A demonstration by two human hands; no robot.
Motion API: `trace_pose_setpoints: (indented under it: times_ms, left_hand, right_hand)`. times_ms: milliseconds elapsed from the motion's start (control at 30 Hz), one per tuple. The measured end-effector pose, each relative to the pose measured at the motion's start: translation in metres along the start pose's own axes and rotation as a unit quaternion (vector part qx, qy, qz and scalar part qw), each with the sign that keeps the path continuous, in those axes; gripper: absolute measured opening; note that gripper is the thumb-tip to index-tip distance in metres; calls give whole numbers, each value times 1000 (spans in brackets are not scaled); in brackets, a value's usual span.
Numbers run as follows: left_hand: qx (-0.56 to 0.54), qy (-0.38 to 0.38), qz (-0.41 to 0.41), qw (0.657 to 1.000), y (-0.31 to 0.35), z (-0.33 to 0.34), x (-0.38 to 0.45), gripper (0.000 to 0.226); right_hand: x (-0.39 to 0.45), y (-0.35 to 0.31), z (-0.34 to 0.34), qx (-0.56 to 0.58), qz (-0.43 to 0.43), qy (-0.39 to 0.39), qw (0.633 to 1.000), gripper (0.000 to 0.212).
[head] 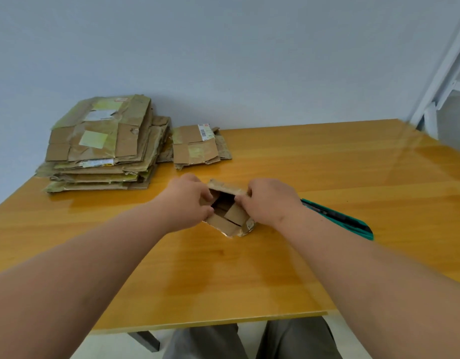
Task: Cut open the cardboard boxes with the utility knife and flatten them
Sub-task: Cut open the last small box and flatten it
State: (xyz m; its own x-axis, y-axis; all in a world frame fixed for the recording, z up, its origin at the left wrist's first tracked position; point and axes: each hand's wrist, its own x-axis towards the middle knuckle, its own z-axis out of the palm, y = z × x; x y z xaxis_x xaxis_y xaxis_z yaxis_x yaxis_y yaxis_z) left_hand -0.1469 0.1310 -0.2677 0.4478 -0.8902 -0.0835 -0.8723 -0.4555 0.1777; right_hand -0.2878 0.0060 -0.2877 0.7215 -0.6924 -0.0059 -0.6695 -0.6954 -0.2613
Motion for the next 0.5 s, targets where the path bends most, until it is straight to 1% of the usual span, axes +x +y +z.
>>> trace_pose_setpoints:
  times_ms: [33, 100, 167, 233, 267, 333, 400, 467, 500]
  left_hand:
    - [10, -17, -26, 999, 1, 2, 4, 38]
    - [-35, -63, -70, 995, 3, 2, 10, 53]
    - [-94, -99, -81, 987, 5, 3, 17, 58]
    - [-53, -116, -68, 989, 10, 5, 24, 61]
    - [-14, -115, -59, 992, 12, 6, 27, 61]
    - [32, -76, -53, 995, 14, 8, 31, 62]
    - [28, -23, -76, 996, 14, 10, 36, 55]
    - [35, 8, -112, 993, 14, 13, 40, 50]
    - [50, 19, -121, 991, 13, 15, 42, 48]
  right_hand:
    - [0, 1, -1, 10, -1, -2, 1000, 38]
    - [2, 3, -3, 26, -4, -6, 1000, 41]
    - [6, 5, -5, 37, 1, -2, 999, 43]
    - [10, 5, -7, 54, 13, 1, 998, 43]
    - [12, 5, -8, 61, 25, 2, 998, 42]
    - [15, 1, -10, 42, 46, -1, 998, 38]
    - [18, -3, -14, 28, 60, -13, 998, 34]
    - [21, -4, -16, 57, 74, -18, 995, 27]
    - [20, -3, -15, 76, 75, -5, 994, 20]
